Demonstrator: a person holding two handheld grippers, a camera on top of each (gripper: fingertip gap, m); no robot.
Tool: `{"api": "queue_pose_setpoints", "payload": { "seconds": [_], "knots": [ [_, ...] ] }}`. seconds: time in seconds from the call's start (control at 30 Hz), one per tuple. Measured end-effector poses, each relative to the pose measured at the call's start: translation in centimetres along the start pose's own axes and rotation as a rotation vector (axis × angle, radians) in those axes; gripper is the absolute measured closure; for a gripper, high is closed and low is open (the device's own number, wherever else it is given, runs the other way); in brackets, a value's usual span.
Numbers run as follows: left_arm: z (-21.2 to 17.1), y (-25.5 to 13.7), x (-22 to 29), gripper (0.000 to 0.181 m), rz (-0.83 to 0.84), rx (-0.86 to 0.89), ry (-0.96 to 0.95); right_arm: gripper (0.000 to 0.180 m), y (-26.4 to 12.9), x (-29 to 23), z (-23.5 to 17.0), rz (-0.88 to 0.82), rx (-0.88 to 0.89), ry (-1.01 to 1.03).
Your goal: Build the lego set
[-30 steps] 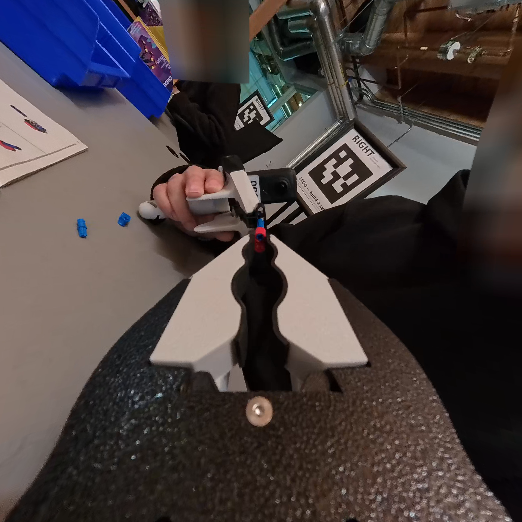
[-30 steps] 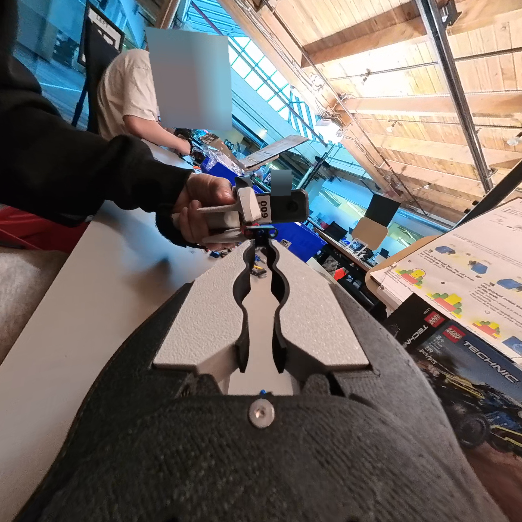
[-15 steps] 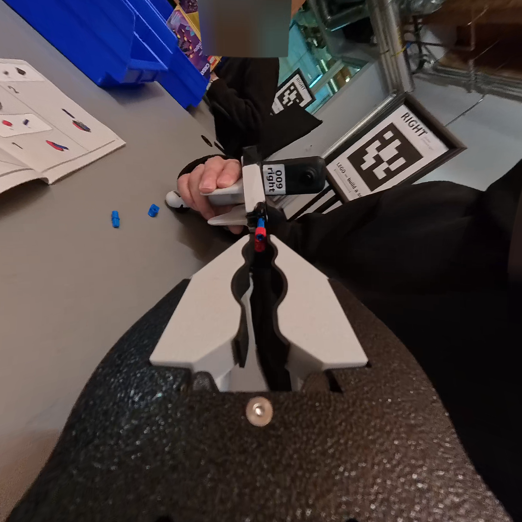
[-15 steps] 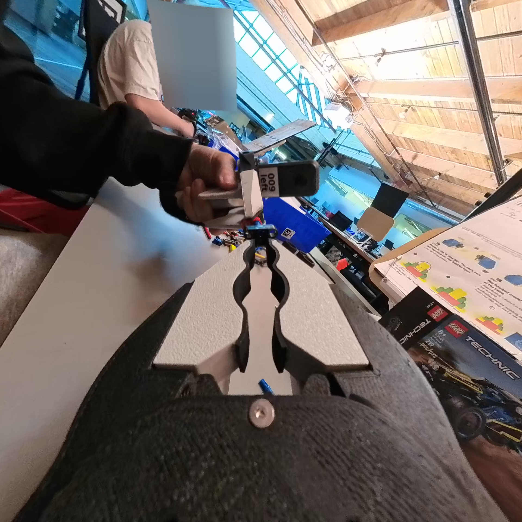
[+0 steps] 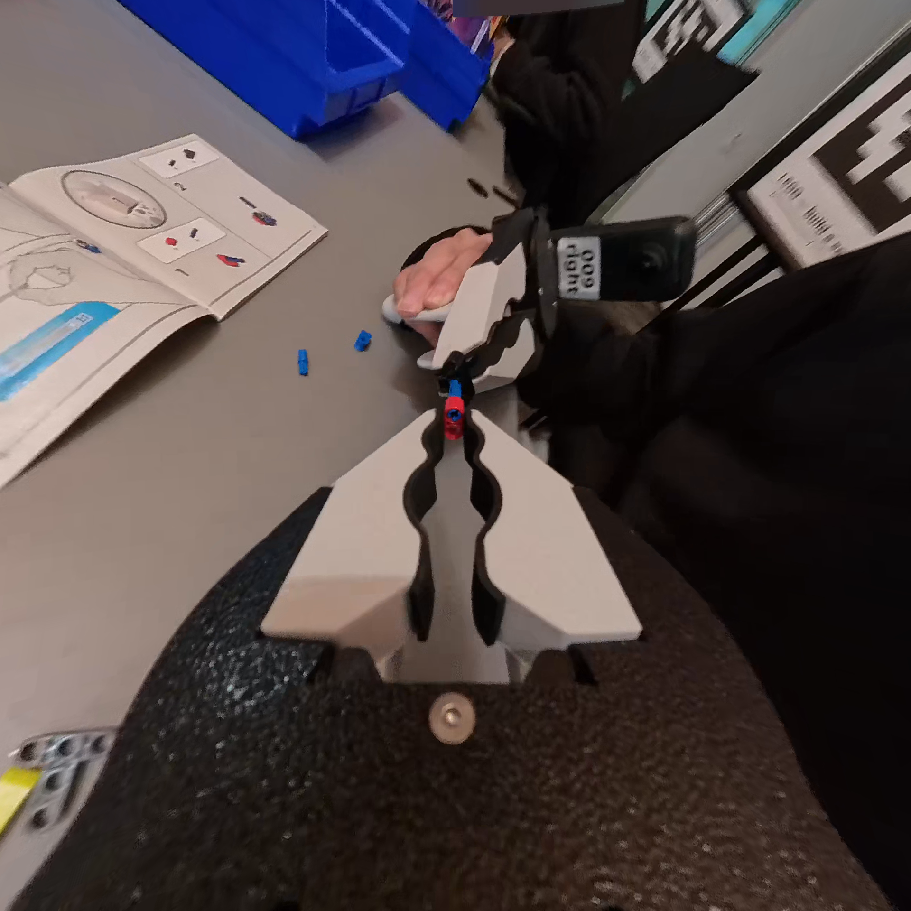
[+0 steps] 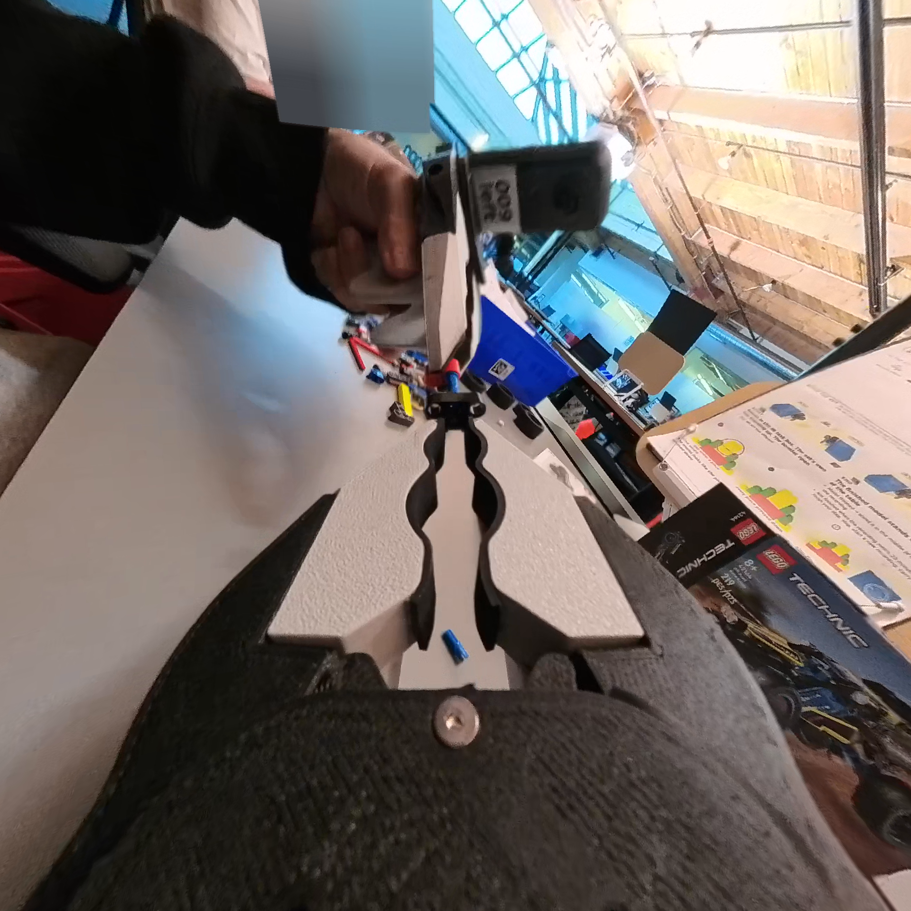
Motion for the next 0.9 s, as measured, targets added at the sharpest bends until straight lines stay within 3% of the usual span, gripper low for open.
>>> {"api": "queue_pose_setpoints", "payload": {
  "seconds": [0.1, 0.3, 0.43, 0.6, 0.9],
  "knots": [
    [-0.1, 0.0, -0.1, 0.175, 0.034, -0.014, 0.016, 0.174, 0.1, -0.1, -0.2, -0.004, -0.016, -0.019],
    [-0.4, 0.3, -0.8, 0.175, -0.192, 0.061, -0.166, 0.174, 0.4, -0.2, -0.7, -0.043, -0.068, -0.094],
    [-0.8, 0.8, -1.7, 0.175, -0.239, 0.075, -0.204, 0.174, 0.6, -0.4, -1.7, -0.086, -0.155, -0.242],
    [-1.7, 1.2, -2.0, 0.175, -0.196, 0.018, -0.12, 0.174, 0.7, -1.3, -2.1, 0.017, -0.149, -0.178],
    [-1.7, 2.1, -1.2, 0.175, -0.299, 0.025, -0.121, 0.174, 0.6, -1.8, -1.8, 0.144, -0.097, -0.094]
  ]
}}
Point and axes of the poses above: each gripper's, where its closed fingertips meet, y out along the fingers, z out of its top, x = y × z across the jaws, the point moved 1 cm from there along -y, back along the fingers, and after that the axes turned 12 degrees about -x, right-handed, at the moved point
